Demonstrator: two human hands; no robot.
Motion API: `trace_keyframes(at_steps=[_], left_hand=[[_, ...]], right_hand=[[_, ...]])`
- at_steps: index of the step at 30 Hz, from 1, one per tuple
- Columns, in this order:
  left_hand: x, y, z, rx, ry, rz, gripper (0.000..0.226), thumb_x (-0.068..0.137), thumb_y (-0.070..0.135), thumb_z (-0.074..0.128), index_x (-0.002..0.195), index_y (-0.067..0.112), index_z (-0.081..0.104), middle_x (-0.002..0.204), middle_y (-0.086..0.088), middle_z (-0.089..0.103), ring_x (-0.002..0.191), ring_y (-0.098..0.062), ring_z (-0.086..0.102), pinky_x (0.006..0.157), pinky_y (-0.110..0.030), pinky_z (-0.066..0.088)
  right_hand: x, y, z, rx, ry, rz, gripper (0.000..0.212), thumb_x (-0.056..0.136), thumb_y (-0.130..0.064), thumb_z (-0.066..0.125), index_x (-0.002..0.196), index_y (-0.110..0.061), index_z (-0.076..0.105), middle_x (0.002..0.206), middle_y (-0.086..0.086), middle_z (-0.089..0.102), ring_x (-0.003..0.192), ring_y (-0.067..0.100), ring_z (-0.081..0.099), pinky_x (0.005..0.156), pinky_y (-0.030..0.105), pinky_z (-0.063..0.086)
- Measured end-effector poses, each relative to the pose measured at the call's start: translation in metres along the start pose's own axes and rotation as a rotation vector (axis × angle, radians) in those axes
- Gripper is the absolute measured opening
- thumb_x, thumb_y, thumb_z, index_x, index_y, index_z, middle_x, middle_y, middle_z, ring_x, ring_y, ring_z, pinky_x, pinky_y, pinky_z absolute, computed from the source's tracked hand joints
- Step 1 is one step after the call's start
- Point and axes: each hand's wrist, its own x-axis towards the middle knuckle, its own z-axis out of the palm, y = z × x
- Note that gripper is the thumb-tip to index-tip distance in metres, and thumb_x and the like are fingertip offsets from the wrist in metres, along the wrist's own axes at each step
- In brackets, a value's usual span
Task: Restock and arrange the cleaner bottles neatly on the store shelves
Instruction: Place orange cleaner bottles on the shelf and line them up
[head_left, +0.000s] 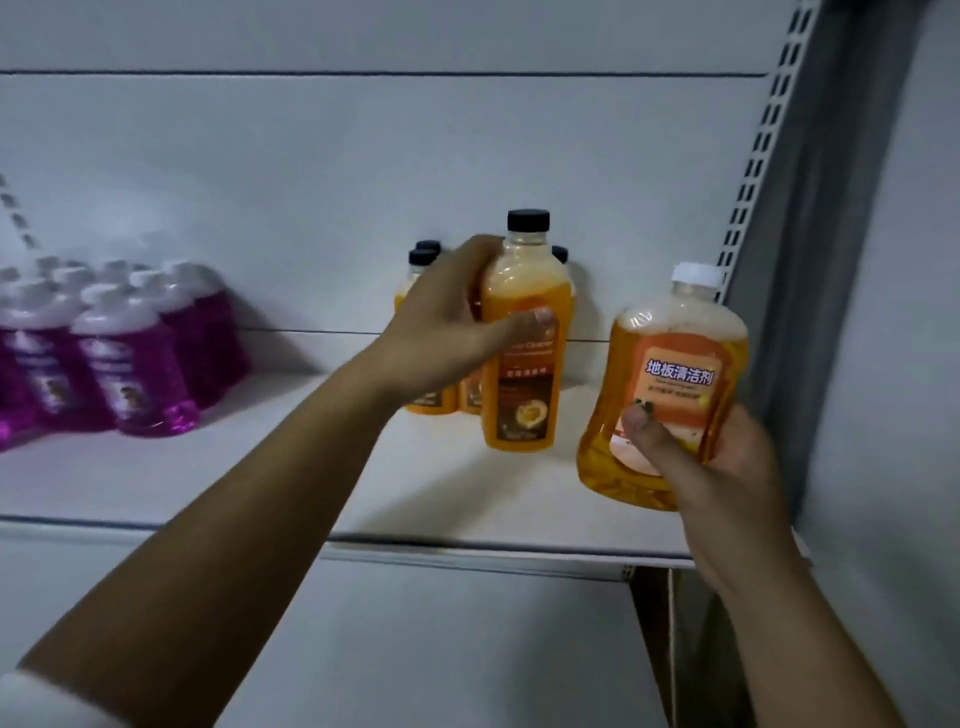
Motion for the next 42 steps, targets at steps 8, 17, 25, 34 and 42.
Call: trace_keyframes(at_steps=[8,17,25,34,42], left_hand=[[0.076,-0.016,0.024,0.316,-0.056,0.133,0.073,0.083,0.044,0.084,0.145,0.030,0.047,0.132,0.008,0.061,0.113,-0.013,0.062,0.099,-0.040,0.056],[0.093,-0.036,0.036,0.739,-0.049,0.121,0.079,0.080,0.059,0.079,0.144,0.023,0.051,0.134,-0.001,0.057,0.131,-0.025,0.043,0.107,-0.040,0.032],[0.093,-0.047,0.039,0.855,-0.011,0.178,0.087,0.076,0.060,0.081,0.150,0.030,0.045,0.140,0.001,0.054,0.135,-0.026,0.045,0.117,-0.047,0.030],[0.029,-0.017,0.016,0.788,0.106,0.211,0.070,0.087,0.063,0.069,0.146,0.031,0.049,0.146,0.002,0.055,0.140,-0.025,0.044,0.120,-0.050,0.033],[-0.122,-0.035,-0.044,0.829,0.123,-0.133,0.056,0.094,0.066,0.058,0.139,0.034,0.057,0.136,0.011,0.061,0.126,-0.016,0.055,0.105,-0.041,0.044]], right_hand=[[0.015,0.009,-0.011,-0.015,0.076,0.011,0.061,0.055,-0.064,0.076,0.111,-0.041,0.066,0.105,-0.024,0.075,0.098,0.003,0.073,0.084,0.034,0.057],[0.026,0.014,-0.003,-0.073,0.041,0.023,0.062,0.054,-0.068,0.074,0.110,-0.043,0.064,0.103,-0.032,0.073,0.095,-0.004,0.071,0.079,0.029,0.055],[0.023,0.019,0.003,-0.099,-0.002,0.025,0.066,0.051,-0.070,0.073,0.110,-0.043,0.062,0.102,-0.031,0.073,0.095,-0.006,0.070,0.074,0.023,0.052],[0.015,0.019,0.005,-0.061,-0.034,0.015,0.060,0.054,-0.066,0.074,0.108,-0.043,0.064,0.101,-0.031,0.073,0.098,0.002,0.071,0.077,0.025,0.053],[-0.007,0.019,0.052,0.069,-0.244,-0.039,0.053,0.062,-0.051,0.082,0.110,-0.032,0.068,0.101,-0.020,0.078,0.092,0.001,0.075,0.077,0.025,0.054]])
